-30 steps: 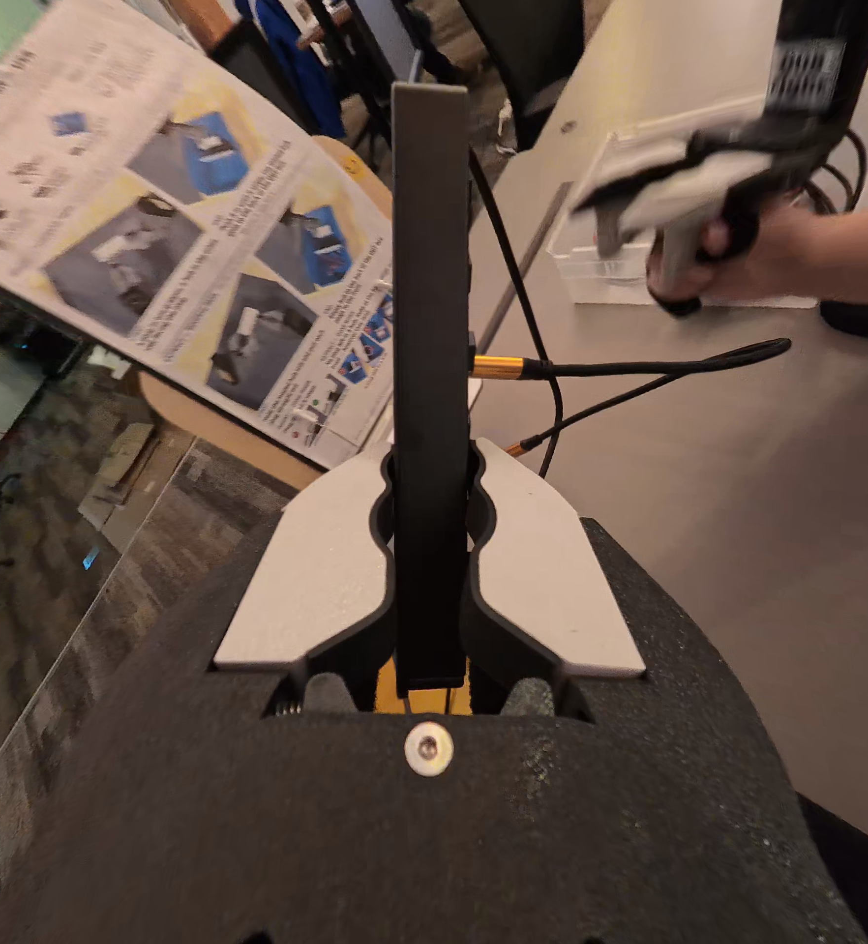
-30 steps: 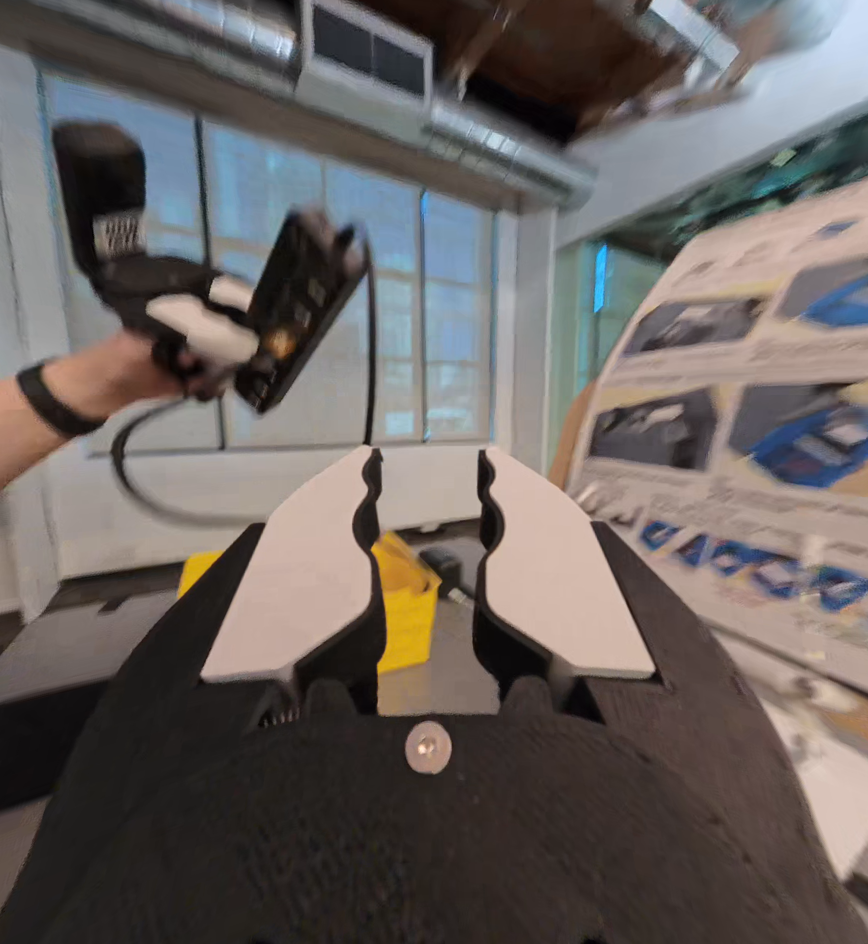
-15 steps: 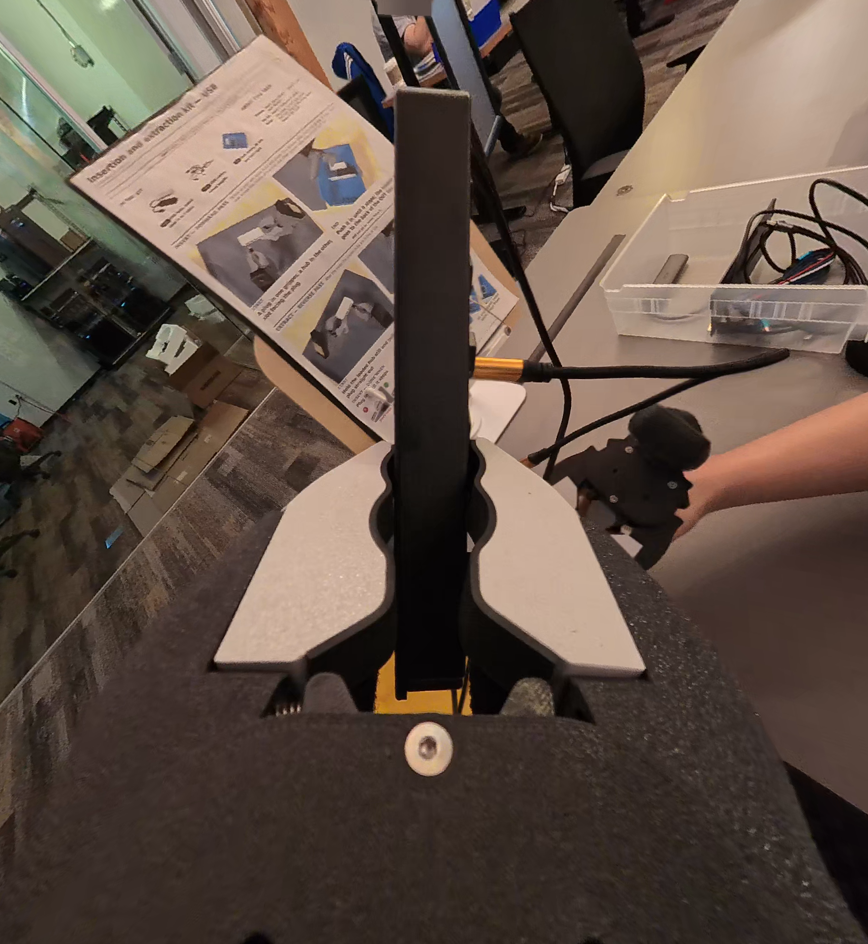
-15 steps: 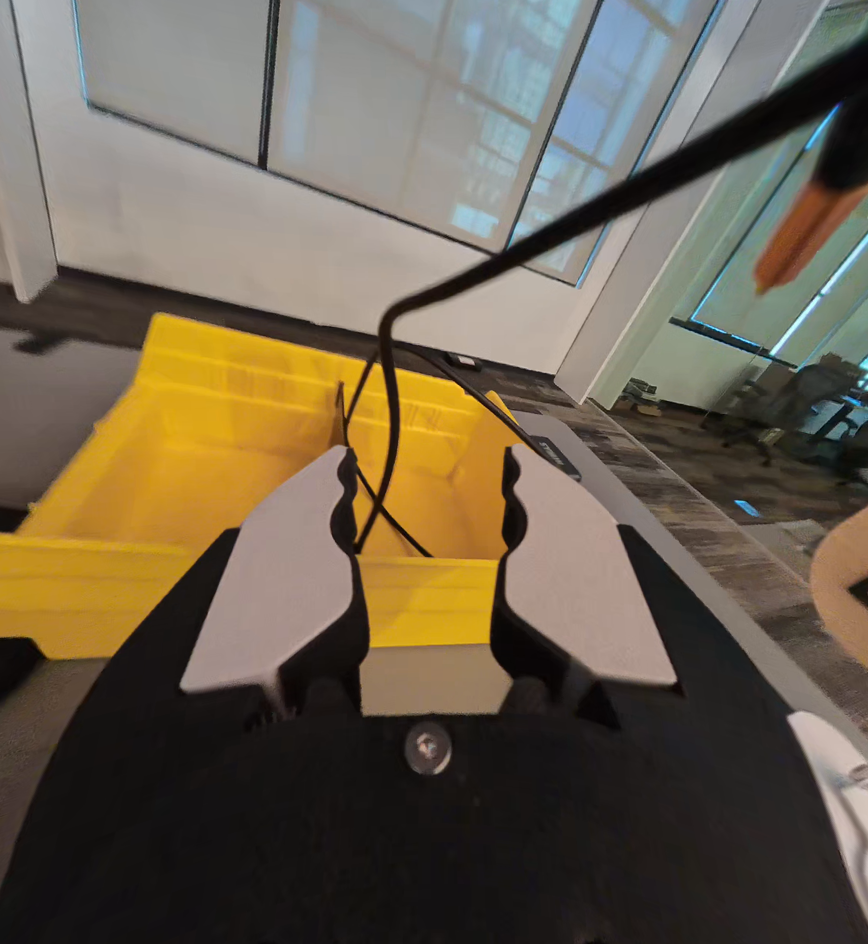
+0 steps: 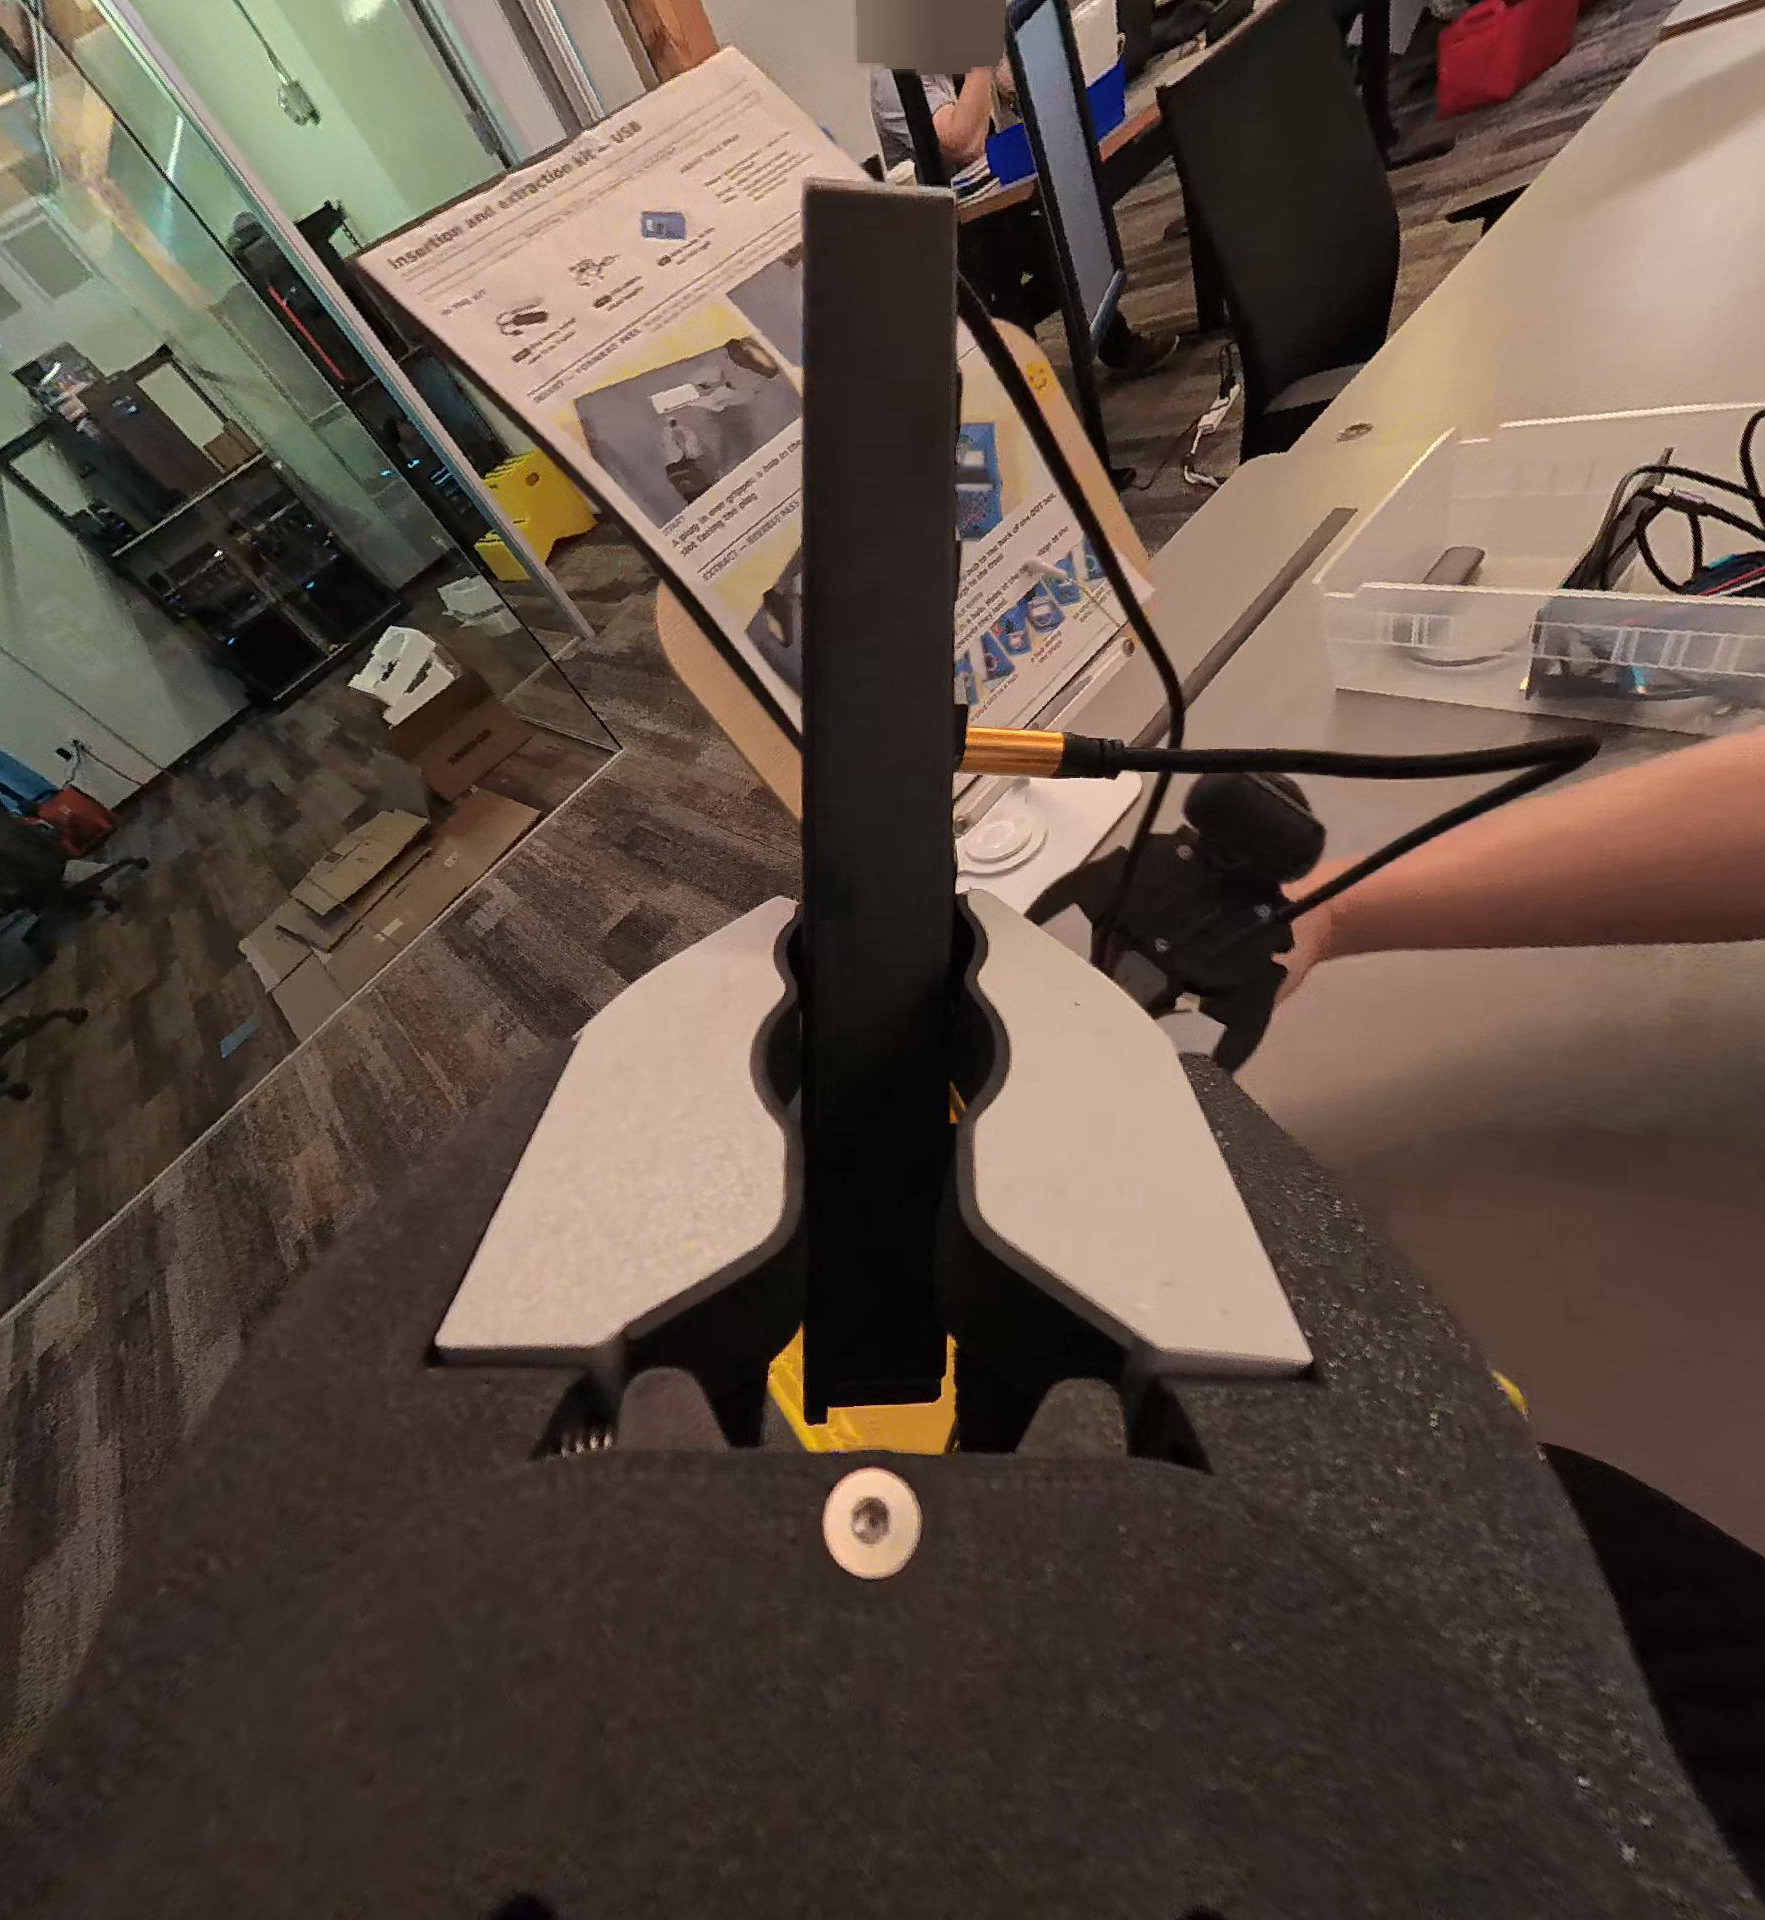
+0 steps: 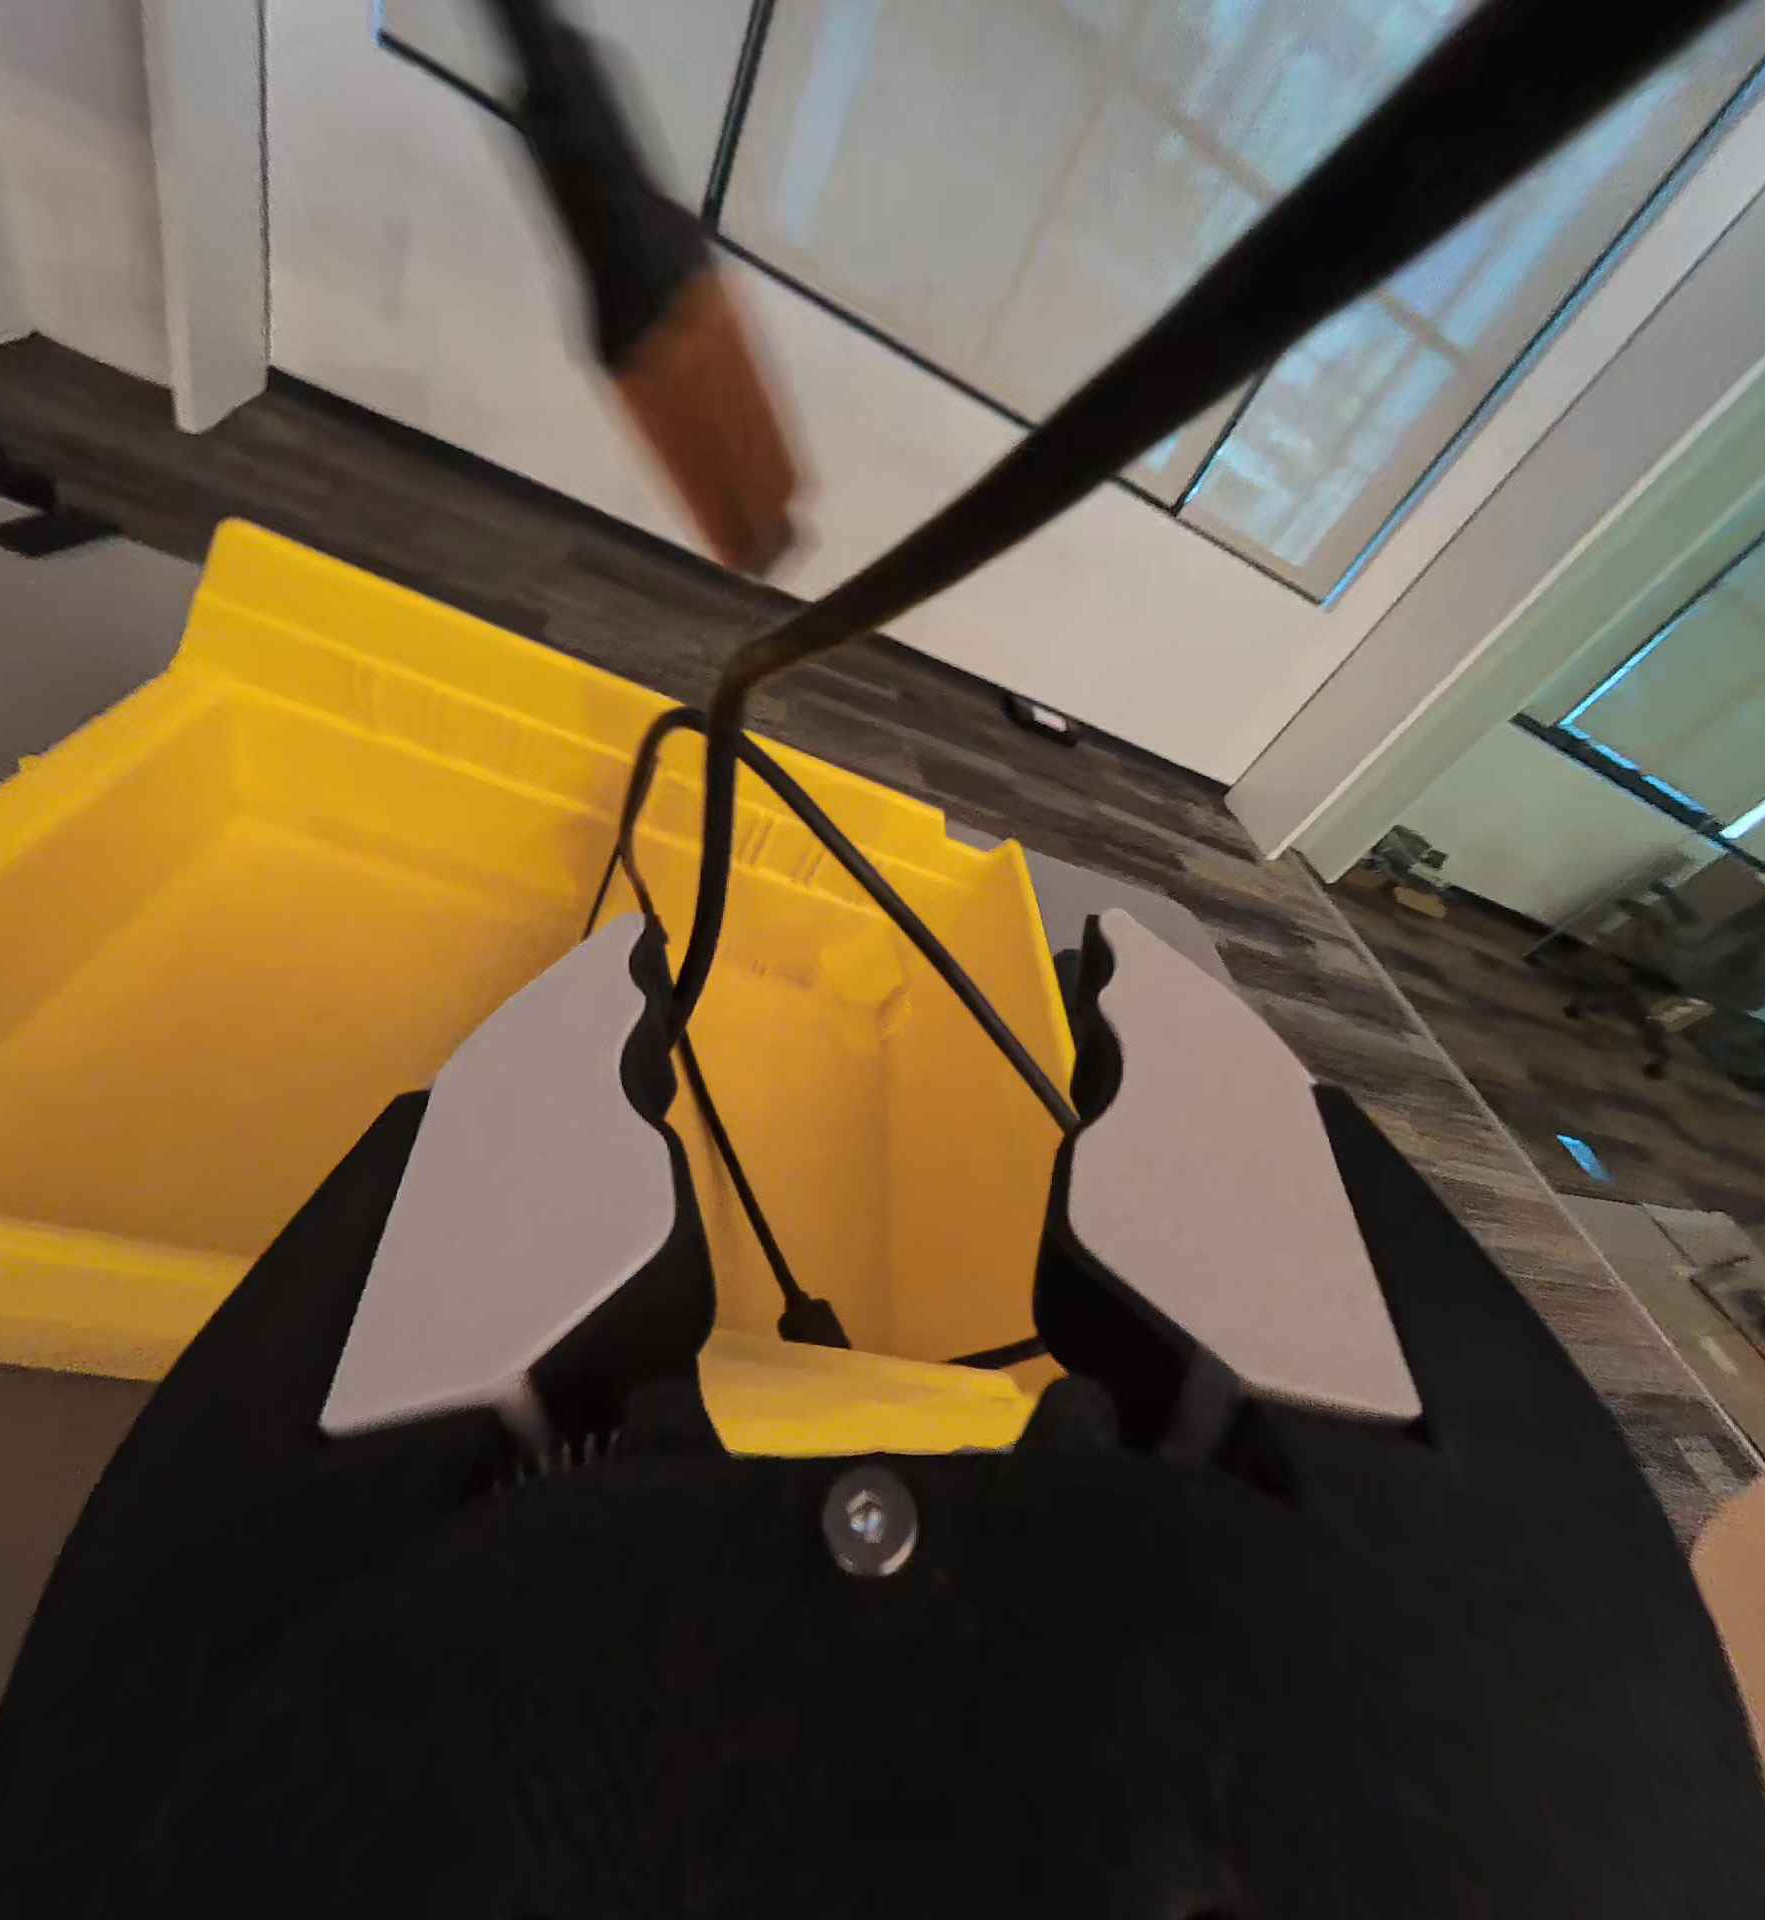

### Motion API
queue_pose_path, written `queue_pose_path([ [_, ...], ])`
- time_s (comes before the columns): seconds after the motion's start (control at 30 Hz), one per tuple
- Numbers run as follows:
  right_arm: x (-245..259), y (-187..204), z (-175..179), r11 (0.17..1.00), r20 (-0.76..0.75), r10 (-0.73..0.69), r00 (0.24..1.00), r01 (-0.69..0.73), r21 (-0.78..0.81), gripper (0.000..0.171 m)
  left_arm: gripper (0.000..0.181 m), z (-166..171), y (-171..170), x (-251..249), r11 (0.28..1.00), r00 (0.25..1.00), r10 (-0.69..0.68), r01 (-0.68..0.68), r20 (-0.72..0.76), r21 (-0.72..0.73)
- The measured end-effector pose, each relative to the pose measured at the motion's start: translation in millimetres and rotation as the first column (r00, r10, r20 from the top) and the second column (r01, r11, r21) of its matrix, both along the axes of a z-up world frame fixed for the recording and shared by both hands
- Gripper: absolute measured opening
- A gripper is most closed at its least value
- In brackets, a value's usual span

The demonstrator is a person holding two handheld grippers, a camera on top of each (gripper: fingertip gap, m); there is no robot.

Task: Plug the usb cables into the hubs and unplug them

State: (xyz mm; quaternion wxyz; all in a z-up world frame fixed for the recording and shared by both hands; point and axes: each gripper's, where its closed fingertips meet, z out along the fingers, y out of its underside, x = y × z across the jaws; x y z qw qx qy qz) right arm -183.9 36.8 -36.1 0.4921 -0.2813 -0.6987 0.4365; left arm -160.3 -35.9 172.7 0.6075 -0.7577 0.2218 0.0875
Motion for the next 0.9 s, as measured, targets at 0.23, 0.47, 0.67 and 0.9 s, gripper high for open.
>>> queue_pose_path([
  [0.23,-27,6,-26,0.997,0.190,0.068,0.979,-0.072,0.013,0.054,0.024,-11,-10,-23,1.000,0.999,0.014,-0.014,0.046,-0.005],
  [0.47,-30,13,-25,0.995,0.306,0.074,0.949,-0.093,0.047,0.014,0.024,-9,-20,-43,0.999,0.996,0.049,-0.050,0.076,0.008],
  [0.67,-32,11,77,0.998,0.199,0.068,0.978,-0.063,-0.030,0.009,0.024,52,-31,-43,0.996,0.997,0.067,-0.069,0.048,0.053],
  [0.9,49,35,196,0.997,0.149,0.003,0.989,0.008,-0.071,0.008,0.024,121,-36,21,0.989,0.997,-0.061,0.055,0.042,0.139],
])
